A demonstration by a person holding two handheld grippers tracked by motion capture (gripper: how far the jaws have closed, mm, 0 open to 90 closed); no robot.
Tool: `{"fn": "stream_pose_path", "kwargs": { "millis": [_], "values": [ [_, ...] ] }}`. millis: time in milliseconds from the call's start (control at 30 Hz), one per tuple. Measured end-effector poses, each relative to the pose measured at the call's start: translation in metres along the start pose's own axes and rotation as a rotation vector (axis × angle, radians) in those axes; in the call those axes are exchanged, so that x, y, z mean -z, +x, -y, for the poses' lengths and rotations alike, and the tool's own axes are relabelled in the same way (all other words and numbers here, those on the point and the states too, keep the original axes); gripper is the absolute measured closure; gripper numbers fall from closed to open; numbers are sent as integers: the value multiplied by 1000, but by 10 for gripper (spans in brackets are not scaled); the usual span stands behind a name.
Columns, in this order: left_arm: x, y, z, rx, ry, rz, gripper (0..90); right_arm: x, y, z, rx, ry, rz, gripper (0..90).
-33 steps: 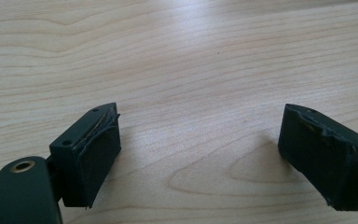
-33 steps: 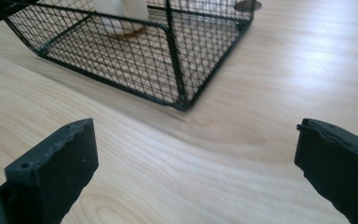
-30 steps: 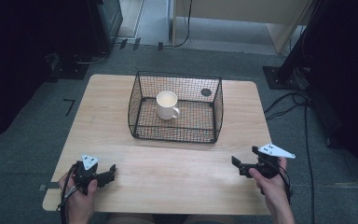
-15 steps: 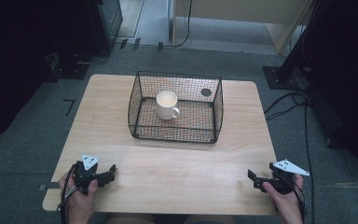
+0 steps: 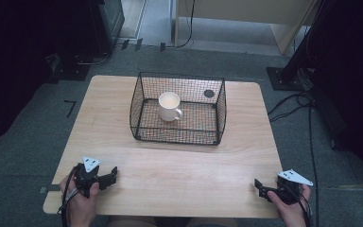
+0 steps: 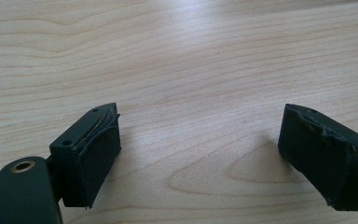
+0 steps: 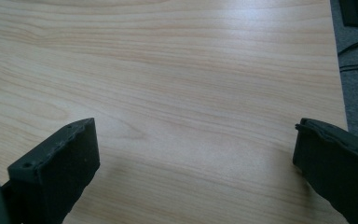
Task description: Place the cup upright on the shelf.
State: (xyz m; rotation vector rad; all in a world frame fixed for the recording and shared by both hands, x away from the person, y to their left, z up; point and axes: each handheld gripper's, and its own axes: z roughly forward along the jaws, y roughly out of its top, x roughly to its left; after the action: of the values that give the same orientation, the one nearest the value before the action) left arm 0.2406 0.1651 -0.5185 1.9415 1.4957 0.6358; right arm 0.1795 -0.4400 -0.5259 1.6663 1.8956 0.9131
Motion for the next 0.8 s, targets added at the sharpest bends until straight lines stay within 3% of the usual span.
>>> {"fn": "stream_pose_path", "kwargs": {
  "millis": [100,200,800],
  "values": [
    [0,0,0,1,0,-1,132,0,3,5,34,10,57,0],
    [0,0,0,0,0,0,132,1,3,9,31,-18,59,0],
    [0,0,0,1,0,0,132,1,4,8,16,-11,73,0]
  ]
}}
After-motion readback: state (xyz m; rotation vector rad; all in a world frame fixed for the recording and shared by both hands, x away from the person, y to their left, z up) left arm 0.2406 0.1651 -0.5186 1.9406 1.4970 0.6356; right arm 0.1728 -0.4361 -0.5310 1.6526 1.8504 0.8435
